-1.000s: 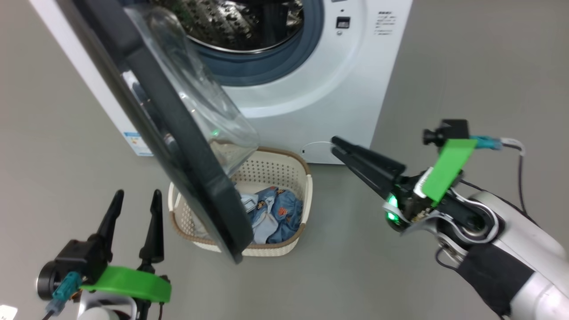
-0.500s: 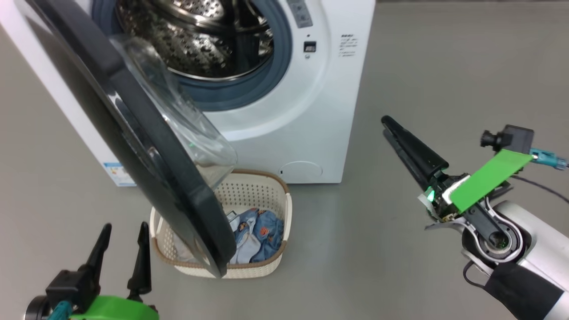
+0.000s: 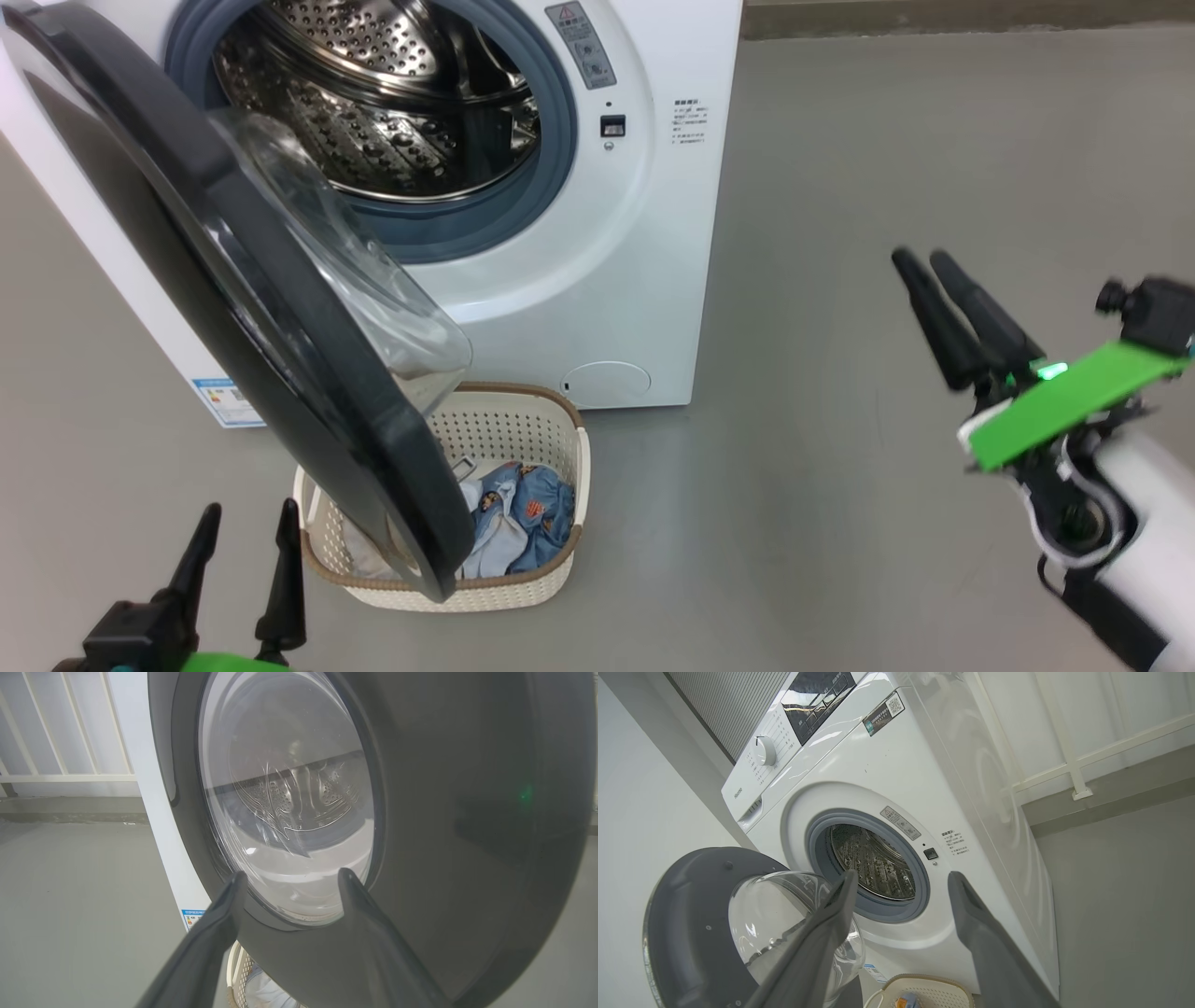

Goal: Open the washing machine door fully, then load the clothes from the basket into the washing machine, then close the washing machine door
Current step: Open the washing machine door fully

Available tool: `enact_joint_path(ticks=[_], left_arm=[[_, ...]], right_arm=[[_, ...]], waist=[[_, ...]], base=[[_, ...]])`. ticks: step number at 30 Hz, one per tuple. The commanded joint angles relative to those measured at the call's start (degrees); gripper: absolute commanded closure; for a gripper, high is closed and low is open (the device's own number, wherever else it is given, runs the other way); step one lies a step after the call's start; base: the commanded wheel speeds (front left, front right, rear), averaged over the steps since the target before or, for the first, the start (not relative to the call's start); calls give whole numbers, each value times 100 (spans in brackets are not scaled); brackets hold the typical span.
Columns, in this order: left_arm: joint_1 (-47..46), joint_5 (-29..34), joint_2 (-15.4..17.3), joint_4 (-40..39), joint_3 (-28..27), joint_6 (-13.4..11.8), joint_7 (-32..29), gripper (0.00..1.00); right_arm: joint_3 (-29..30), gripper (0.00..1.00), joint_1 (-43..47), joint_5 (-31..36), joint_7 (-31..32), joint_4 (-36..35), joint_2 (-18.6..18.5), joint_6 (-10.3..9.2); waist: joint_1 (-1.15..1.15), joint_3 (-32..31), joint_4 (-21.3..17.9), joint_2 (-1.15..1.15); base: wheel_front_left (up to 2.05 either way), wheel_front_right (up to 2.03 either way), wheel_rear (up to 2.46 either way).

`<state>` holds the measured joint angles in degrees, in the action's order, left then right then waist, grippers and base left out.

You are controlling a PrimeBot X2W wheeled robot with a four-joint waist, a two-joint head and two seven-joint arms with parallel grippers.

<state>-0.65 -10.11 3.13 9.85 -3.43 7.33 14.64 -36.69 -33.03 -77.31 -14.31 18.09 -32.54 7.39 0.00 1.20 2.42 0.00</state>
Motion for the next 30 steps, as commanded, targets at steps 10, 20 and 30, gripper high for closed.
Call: enact_joint_path(ticks=[10,20,30], left_arm=[[59,90,40,-336,-368,15,36,0],[261,108,4,-484,-431,9,36,0],[518,15,-19,-720,-446,-116,36,0]], right_arm=[[1886,0,1421,3126,-68,-114,998,10],[3208,0,2724,5073,158,-778,1761,10],[3793,0,3450,6173,251,-1349,2224,10]], waist=[[0,-86,-58,0],[0,-173,-106,0],[0,-177,-131,0]], base=[[0,0,0],[0,0,0],[0,0,0]])
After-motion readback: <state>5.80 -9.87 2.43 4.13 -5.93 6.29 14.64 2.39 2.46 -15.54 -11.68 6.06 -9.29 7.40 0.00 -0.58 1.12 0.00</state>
